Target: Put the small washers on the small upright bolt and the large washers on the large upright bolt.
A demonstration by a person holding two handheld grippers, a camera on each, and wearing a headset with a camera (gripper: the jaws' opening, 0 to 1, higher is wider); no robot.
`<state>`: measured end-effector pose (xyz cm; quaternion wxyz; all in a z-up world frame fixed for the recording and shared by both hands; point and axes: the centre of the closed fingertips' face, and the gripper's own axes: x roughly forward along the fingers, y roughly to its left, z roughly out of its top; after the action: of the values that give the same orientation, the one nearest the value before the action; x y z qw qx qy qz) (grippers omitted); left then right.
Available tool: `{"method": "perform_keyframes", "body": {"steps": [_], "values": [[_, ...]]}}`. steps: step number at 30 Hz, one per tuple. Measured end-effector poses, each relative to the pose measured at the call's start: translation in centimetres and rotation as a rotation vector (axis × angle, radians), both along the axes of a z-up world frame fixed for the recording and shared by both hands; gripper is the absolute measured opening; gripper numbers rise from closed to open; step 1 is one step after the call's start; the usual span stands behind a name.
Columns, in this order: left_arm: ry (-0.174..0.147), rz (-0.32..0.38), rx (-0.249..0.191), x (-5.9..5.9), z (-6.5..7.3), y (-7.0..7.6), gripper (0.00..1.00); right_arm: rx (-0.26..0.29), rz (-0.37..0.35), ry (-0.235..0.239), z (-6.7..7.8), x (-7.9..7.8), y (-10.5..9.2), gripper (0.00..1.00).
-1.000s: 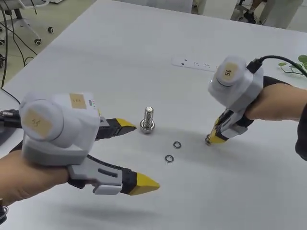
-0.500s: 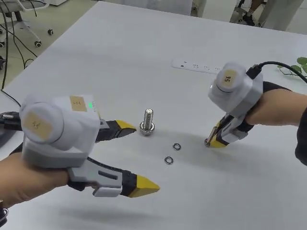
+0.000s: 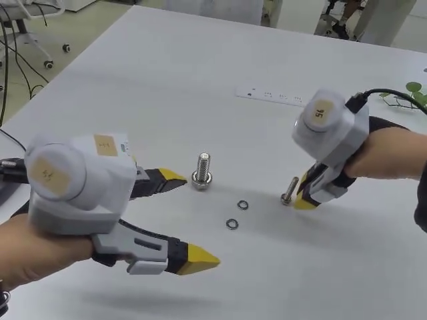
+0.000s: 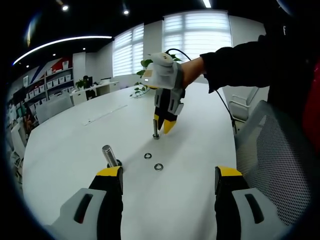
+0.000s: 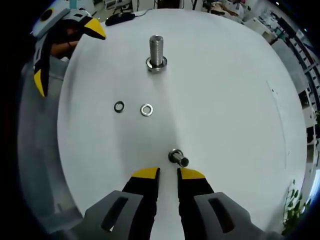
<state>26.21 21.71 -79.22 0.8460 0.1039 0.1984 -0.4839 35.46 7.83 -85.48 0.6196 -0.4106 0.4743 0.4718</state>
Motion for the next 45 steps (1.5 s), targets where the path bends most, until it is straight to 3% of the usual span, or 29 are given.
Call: {"method": "perform_keyframes", "body": {"steps": [10,25,32,45], "values": [[-0.007,0.002,-0.002,0.0,0.1,0.1,0.74,0.008,0.021,-0.007,0.4,-1.1,0.6,0.16],[-0.018,0.004,-0.005,0.0,0.4,0.1,0.74,0.032,0.081,0.0,0.6,-3.1,3.2,0.16],[-0.019,0.006,-0.005,0.1,0.5,0.1,0.74,0.046,0.107,-0.003,0.7,-3.1,4.8,0.16],[-0.019,0.014,-0.007,0.1,0.6,0.2,0.74,0.044,0.139,-0.007,0.2,-1.5,6.9,0.16]]}}
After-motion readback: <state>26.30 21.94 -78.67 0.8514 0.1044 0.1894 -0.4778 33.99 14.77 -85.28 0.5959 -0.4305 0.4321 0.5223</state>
